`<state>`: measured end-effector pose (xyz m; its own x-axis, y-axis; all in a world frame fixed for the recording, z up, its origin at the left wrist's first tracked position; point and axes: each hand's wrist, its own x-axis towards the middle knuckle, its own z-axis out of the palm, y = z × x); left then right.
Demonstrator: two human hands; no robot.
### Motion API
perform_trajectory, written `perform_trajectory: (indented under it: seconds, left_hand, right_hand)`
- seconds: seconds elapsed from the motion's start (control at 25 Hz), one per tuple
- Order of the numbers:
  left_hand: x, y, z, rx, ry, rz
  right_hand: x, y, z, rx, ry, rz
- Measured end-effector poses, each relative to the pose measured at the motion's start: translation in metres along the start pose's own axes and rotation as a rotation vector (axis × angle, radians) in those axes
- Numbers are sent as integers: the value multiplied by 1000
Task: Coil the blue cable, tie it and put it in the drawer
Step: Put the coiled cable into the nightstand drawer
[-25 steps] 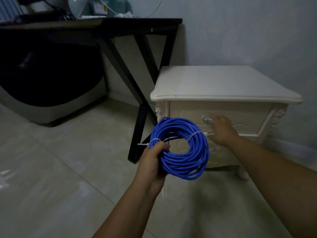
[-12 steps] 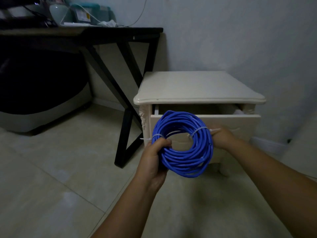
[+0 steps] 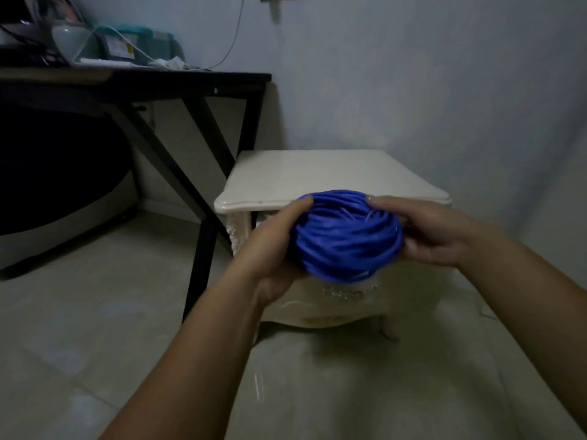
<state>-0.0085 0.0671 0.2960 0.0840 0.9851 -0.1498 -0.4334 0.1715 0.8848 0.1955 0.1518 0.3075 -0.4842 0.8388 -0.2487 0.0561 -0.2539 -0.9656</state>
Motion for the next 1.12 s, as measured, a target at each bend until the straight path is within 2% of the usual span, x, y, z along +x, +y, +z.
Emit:
perform_trajectory:
  seconds: [0.24,0.36,0.44,0.64,0.8,0.88,0.92,1.0,1.04,1.12]
  left_hand:
    - [65,28,2,180,176,-270]
    - [92,30,-5,449,231,-296]
    - [114,25,-9,594,251,-294]
    - [157,-15,-23,751,195,-318]
    - [165,-19,-20,927,169,-202]
    - [156,-9,-13,1230,67,-151]
    - [147,-6,-9,1437,33,-54]
    - [116,-5,-3,1729,105,343]
    - [96,-7,-1,1752,118,508]
    - [60,-19,-4,1815,-15,631]
  right_hand:
    - [50,-11,-4,-5,251,197]
    - [75,-1,-6,-16,311,221]
    - [88,4,-10,-112,344,216]
    - [110,23,-27,-417,432,206]
    - [116,28,-34,-750,429,109]
    - [104,19,-29,-943,407,65]
    - [96,16,-27,-1073,430,-13]
    - [69,18,-20,-1232,575,-274]
    - [53,27,-15,-1244,647,-429]
    - [22,55,0,-1284,610,-645]
